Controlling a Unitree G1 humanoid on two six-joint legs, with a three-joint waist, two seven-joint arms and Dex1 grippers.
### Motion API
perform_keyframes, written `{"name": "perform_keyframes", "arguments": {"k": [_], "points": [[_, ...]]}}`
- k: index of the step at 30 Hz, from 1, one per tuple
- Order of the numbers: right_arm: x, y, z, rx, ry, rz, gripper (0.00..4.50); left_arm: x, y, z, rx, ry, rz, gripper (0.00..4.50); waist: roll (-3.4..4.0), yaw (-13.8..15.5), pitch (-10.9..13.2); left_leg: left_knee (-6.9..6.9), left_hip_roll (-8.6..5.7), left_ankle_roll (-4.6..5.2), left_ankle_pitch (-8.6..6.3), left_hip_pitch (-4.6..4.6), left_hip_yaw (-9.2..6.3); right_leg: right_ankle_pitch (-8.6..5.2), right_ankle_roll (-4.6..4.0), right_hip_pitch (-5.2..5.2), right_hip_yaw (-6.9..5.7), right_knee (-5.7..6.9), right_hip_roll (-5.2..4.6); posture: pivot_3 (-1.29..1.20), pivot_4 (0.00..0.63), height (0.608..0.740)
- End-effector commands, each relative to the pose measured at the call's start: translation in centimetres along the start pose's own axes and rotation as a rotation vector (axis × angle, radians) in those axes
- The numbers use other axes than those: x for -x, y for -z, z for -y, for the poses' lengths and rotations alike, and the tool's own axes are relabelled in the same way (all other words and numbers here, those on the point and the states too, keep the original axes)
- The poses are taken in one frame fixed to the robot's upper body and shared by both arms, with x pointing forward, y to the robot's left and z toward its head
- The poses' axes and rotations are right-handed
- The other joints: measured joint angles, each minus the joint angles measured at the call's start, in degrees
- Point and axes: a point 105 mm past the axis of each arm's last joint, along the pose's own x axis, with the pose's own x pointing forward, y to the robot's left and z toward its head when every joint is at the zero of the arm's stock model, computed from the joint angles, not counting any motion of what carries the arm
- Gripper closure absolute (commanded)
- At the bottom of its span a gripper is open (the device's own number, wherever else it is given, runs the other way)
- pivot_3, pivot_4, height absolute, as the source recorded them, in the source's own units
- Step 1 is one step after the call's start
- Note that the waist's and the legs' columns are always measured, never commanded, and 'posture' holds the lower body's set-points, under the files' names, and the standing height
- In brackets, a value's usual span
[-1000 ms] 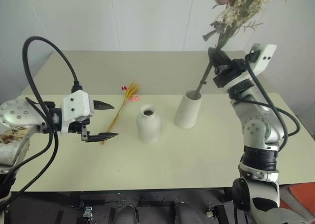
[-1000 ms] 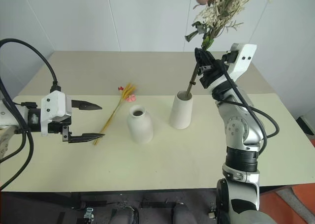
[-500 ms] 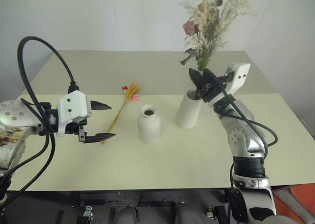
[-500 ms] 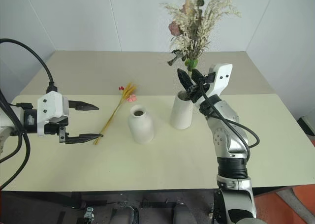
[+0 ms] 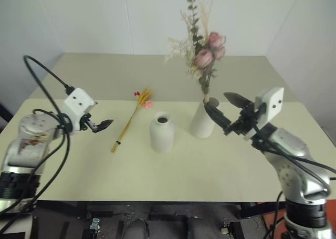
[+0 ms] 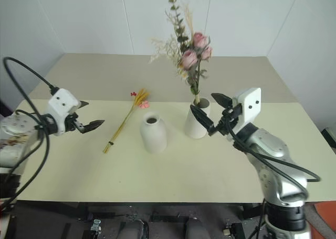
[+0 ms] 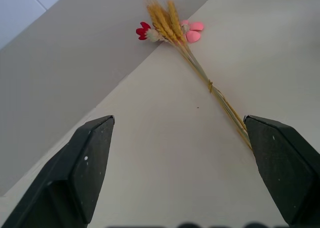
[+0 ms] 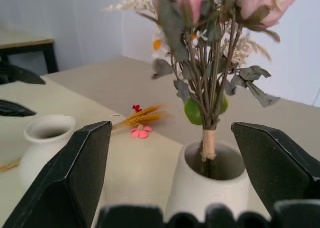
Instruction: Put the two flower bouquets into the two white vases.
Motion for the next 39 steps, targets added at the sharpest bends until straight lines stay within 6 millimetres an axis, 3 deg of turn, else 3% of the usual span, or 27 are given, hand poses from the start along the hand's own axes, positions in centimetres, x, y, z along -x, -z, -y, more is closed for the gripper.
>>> {"name": "perform_keyframes", "arguments": {"k": [1,8,11,18,22,32,35,39], "points": [[1.2,-1.2,-0.7,0.047,-0.08,-0.071,0.02,-0.8,-1.6,-0.9,0.065,-0.064,0.007,0.0,-0.02,0.05,0.0,0.0,0.01,0.0,0.0,0.0,-0.01,0.0,0.0,0.01,-0.01,-0.01,0.02,0.0,0.15,0.74],[2.7,-2.8,-0.9,0.047,-0.156,-0.137,0.02,-3.4,-1.5,0.9,0.103,0.12,-0.203,0.0,-0.05,0.05,-0.01,0.02,-0.03,0.0,0.0,0.04,-0.07,-0.01,0.02,0.09,-0.03,-0.03,0.03,0.0,0.15,0.74],[3.2,-2.9,-1.6,0.094,-0.188,-0.189,0.02,-5.0,-2.7,1.7,0.182,0.182,-0.253,0.0,-0.06,0.15,0.0,0.03,-0.04,0.0,0.0,-0.01,-0.08,-0.01,0.02,0.05,-0.03,-0.03,0.03,0.0,0.15,0.74],[3.6,-2.6,-2.2,0.09,-0.162,-0.204,0.02,-8.5,-3.5,1.4,0.248,0.167,-0.329,0.0,-0.08,0.37,0.0,0.05,-0.1,0.0,0.0,-0.11,-0.18,-0.02,0.04,0.05,-0.11,-0.07,0.01,0.0,0.15,0.74],[3.8,-2.3,-2.0,0.091,-0.123,-0.218,0.0,-9.5,-2.9,1.9,0.223,0.18,-0.377,0.93,-0.09,0.19,0.0,0.05,-0.09,0.0,0.0,-0.15,-0.18,-0.02,0.04,0.0,-0.09,-0.06,0.01,0.0,0.15,0.74],[4.0,-2.4,-1.7,0.091,-0.076,-0.207,0.0,-10.4,-1.8,1.8,0.218,0.145,-0.415,4.35,-0.1,0.53,0.01,0.07,-0.12,0.0,0.0,-0.23,-0.23,-0.02,0.05,-0.02,-0.11,-0.07,0.0,0.0,0.15,0.74],[4.0,-2.4,-1.6,0.098,-0.065,-0.205,0.0,-10.7,-2.4,1.0,0.19,0.086,-0.38,4.43,-0.1,0.54,0.01,0.07,-0.12,0.0,0.0,-0.24,-0.23,-0.01,0.05,-0.02,-0.11,-0.06,0.0,0.0,0.15,0.74],[4.0,-2.4,-1.4,0.105,-0.057,-0.206,0.0,-10.9,-6.4,-1.4,0.164,-0.073,-0.158,4.43,-0.11,0.55,0.01,0.07,-0.12,0.0,0.0,-0.26,-0.25,-0.01,0.06,-0.02,-0.12,-0.06,0.0,0.0,0.15,0.74]]}}
